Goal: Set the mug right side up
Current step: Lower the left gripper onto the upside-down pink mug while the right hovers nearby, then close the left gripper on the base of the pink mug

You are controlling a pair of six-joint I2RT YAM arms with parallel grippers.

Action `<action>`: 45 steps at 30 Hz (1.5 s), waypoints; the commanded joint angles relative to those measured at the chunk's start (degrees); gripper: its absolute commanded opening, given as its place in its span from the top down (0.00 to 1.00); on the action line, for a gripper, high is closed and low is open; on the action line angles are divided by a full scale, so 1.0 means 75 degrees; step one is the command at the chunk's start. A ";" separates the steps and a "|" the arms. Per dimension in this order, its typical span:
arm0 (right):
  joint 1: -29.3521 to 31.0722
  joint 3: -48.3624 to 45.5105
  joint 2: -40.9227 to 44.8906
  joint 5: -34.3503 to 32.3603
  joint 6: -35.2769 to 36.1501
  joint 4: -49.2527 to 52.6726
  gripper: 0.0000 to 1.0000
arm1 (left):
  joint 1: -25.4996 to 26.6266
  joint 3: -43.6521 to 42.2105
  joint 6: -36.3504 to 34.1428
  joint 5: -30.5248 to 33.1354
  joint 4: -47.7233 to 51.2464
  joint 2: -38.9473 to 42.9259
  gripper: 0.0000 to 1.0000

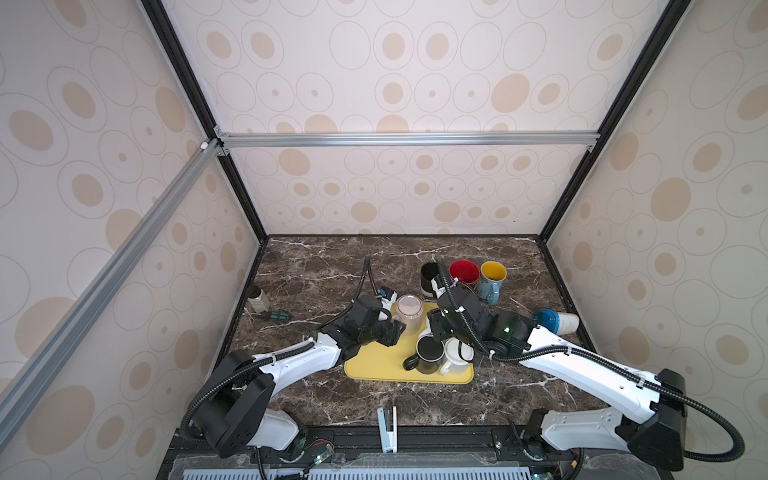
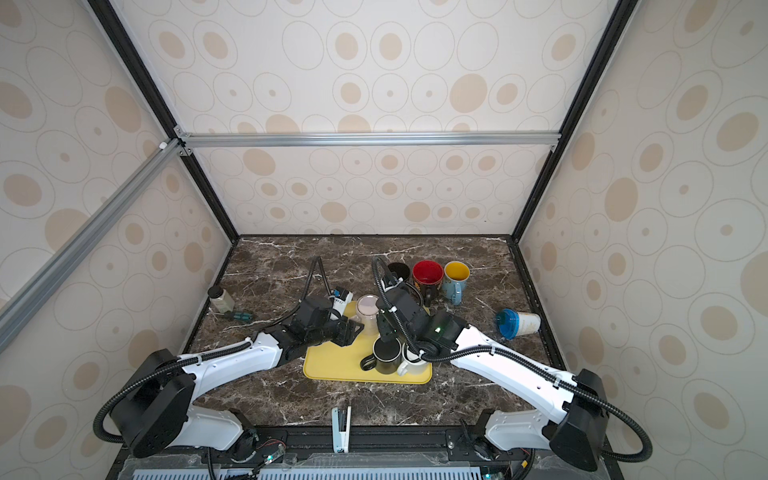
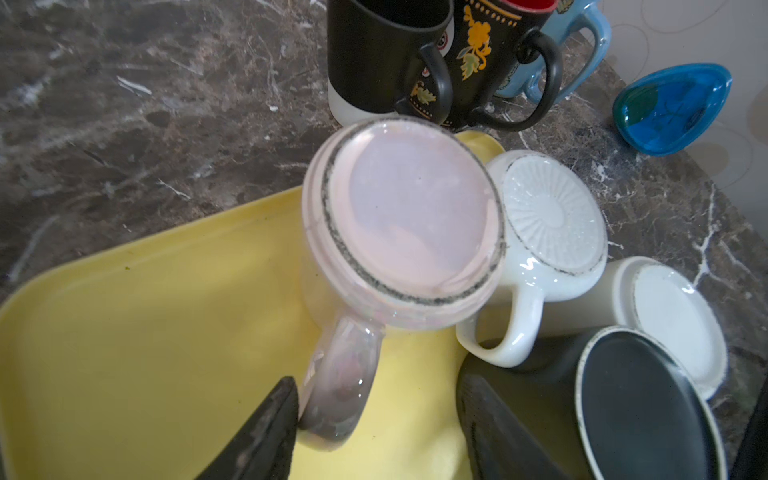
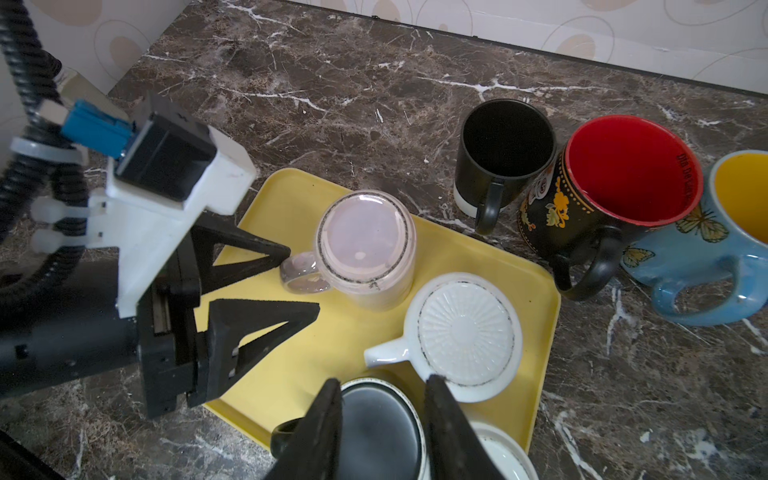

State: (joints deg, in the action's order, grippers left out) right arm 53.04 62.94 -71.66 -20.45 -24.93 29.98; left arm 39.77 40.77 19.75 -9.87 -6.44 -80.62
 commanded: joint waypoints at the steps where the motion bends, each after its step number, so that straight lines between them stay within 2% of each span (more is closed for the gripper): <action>1: 0.0040 -0.0025 0.0060 -0.0154 0.0101 -0.0015 0.64 | 0.0135 0.0122 -0.0105 0.0031 0.0016 0.0002 0.43; 7: 0.0037 0.0009 -0.0034 -0.0215 0.0194 -0.0105 0.64 | 0.0311 0.0386 -0.0182 0.0579 0.0509 -0.0098 0.44; 10: 0.0034 0.0011 -0.0098 -0.0233 0.0241 -0.0197 0.64 | 0.0425 0.0774 -0.0427 0.1092 0.0955 -0.0412 0.43; 13: 0.0032 0.0045 -0.0128 -0.0239 0.0274 -0.0194 0.64 | 0.0482 0.1169 -0.0578 0.1243 0.1330 -0.0811 0.43; 20: 0.0040 -0.0036 -0.0078 -0.0323 0.0265 -0.0204 0.64 | 0.0518 0.1457 -0.0676 0.1224 0.1434 -0.1223 0.45; 45: 0.0035 -0.0188 0.0053 -0.0625 0.0230 -0.0253 0.64 | 0.0519 0.2178 -0.0788 0.1315 0.1693 -0.1813 0.67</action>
State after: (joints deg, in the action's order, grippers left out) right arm 53.04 62.02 -72.20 -24.08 -23.46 28.01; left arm 43.27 54.26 15.00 -1.06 5.45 -93.62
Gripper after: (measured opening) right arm 0.359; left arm 0.333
